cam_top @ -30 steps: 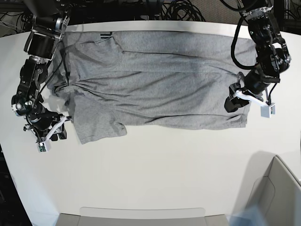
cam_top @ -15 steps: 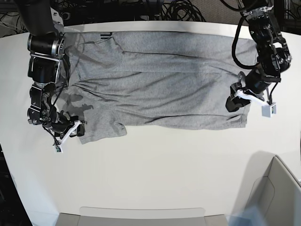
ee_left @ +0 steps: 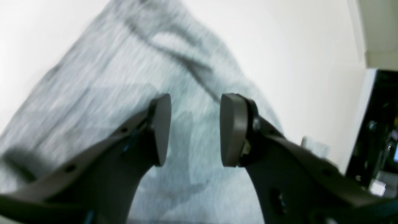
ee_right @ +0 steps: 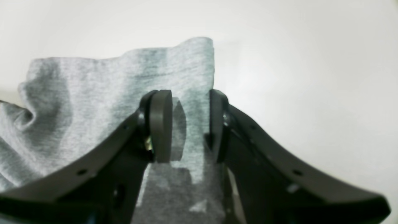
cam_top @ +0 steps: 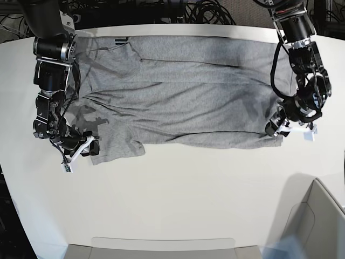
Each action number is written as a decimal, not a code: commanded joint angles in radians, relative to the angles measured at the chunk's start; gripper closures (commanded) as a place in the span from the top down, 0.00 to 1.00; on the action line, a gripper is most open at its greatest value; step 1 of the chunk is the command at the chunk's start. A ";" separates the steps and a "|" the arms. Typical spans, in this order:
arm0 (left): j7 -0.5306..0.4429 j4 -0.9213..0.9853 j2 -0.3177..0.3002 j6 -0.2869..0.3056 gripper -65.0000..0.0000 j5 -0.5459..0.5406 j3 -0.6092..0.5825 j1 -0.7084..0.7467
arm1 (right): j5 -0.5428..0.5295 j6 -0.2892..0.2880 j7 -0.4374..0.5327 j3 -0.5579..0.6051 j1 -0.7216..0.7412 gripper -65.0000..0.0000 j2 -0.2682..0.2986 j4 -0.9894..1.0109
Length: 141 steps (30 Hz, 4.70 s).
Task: Fold the T-shirt properly
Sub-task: 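Move both grippers to the shirt's hem corners, then grasp the hem corners with both grippers, then lift the hem and fold it over toward the collar with both grippers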
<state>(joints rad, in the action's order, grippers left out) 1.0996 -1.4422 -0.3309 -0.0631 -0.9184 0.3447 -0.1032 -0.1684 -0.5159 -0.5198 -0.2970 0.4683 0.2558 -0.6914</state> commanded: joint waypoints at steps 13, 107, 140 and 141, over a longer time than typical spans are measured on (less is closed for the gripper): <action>-0.229 0.315 -0.095 -0.002 0.41 -0.012 -0.172 -0.163 | 0.039 0.003 -0.067 0.003 0.002 0.31 0.006 0.003; 0.190 -0.102 -0.055 -0.004 0.00 -0.020 0.176 0.066 | 0.034 -0.007 -0.558 -0.100 -0.461 0.00 -0.013 -1.209; 0.190 -0.335 -0.021 -0.004 0.00 -0.020 0.179 0.326 | 0.037 -0.182 -0.710 -0.307 -0.601 0.00 -0.065 -1.361; 0.190 -0.358 -0.020 -0.004 0.00 -0.020 0.179 0.328 | 0.037 -0.182 -0.712 -0.311 -0.604 0.00 -0.065 -1.361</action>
<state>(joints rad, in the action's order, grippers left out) 1.2869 -1.7523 -0.3347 -0.0639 -0.9253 0.5137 0.2337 -0.1345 -0.6876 -1.2388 -0.6006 -0.1463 0.1764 -2.0365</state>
